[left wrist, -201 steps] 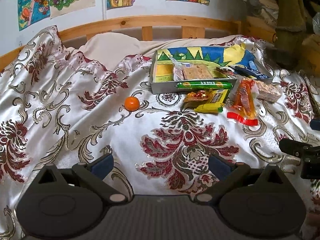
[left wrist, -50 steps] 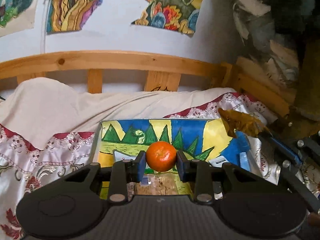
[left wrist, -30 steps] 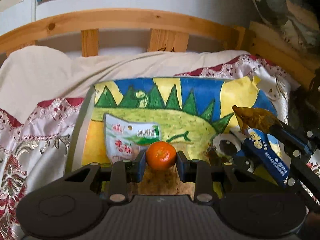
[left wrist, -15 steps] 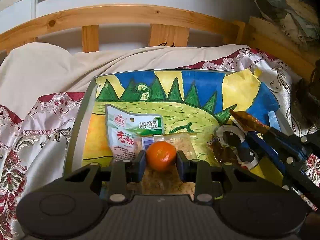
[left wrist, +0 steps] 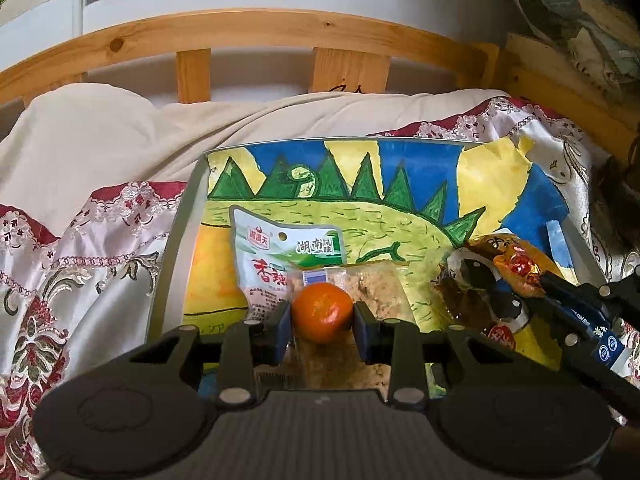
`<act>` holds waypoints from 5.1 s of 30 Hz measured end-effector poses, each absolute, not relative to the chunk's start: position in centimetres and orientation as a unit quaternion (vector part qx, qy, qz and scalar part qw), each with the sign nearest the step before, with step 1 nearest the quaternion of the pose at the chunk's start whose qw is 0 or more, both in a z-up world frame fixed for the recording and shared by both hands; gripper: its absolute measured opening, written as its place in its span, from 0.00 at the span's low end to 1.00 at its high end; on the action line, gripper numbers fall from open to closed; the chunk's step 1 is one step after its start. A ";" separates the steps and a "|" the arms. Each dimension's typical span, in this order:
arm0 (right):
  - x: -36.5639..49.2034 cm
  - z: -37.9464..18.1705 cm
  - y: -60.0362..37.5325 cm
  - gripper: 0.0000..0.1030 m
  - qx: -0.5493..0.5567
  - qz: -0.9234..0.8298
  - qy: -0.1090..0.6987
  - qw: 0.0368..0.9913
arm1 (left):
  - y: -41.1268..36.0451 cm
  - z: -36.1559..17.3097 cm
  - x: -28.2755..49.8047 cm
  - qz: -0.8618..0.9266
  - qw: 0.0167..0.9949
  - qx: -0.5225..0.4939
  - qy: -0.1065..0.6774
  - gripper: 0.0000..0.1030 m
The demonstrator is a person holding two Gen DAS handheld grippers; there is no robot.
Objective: Organize snacks
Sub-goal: 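Open left tool onto the rice block while right drops brown snack into box, then withdraw both open tools from the box toward the yellow wafer pack, then grasp the yellow wafer pack with left tool while right grasps orange candy bag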
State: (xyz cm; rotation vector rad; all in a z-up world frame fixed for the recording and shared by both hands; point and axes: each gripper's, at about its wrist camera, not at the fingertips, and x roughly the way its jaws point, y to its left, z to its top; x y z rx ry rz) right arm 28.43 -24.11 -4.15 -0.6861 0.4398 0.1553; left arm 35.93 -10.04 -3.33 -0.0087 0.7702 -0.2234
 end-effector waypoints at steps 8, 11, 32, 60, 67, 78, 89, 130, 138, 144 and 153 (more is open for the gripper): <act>28.8 -3.6 -24.8 0.33 -0.295 0.075 0.233 0.924 | -10.2 -3.1 35.6 -0.109 0.920 -0.003 0.377 0.42; 28.5 -3.3 -24.9 0.41 -0.290 0.082 0.230 0.925 | -10.1 -3.1 35.4 -0.111 0.920 -0.003 0.377 0.44; 22.6 3.6 -26.6 0.84 -0.167 0.076 0.151 0.971 | -6.6 2.0 29.0 -0.068 0.953 -0.060 0.289 0.94; 5.4 7.2 -28.7 0.99 -0.032 0.087 0.143 0.985 | -2.9 4.2 10.1 -0.026 0.976 -0.067 0.206 0.99; 2.8 4.6 -28.9 0.99 -0.020 0.085 0.183 0.979 | -2.8 2.3 7.4 -0.026 0.973 -0.052 0.225 1.00; 1.1 1.5 -29.0 0.99 -0.004 0.069 0.234 0.970 | -3.1 -1.1 5.6 -0.033 0.964 -0.035 0.263 0.99; 0.8 -0.7 -28.8 0.99 0.001 0.055 0.277 0.959 | -3.4 -3.0 5.3 -0.040 0.954 -0.025 0.295 1.00; 5.2 -2.5 -29.0 0.99 0.019 0.063 0.306 0.950 | -3.9 -4.1 8.4 -0.136 0.939 0.044 0.312 1.00; 9.4 -3.0 -29.0 0.99 0.042 0.084 0.318 0.944 | -5.5 -4.8 11.6 -0.197 0.927 0.108 0.302 1.00; 12.4 -3.2 -28.0 0.99 0.033 0.110 0.329 0.937 | -6.8 -5.3 13.7 -0.230 0.915 0.145 0.298 1.00; 15.5 -4.0 -28.5 0.95 0.061 0.120 0.342 0.930 | -9.4 -6.3 14.6 -0.311 0.876 0.227 0.291 1.00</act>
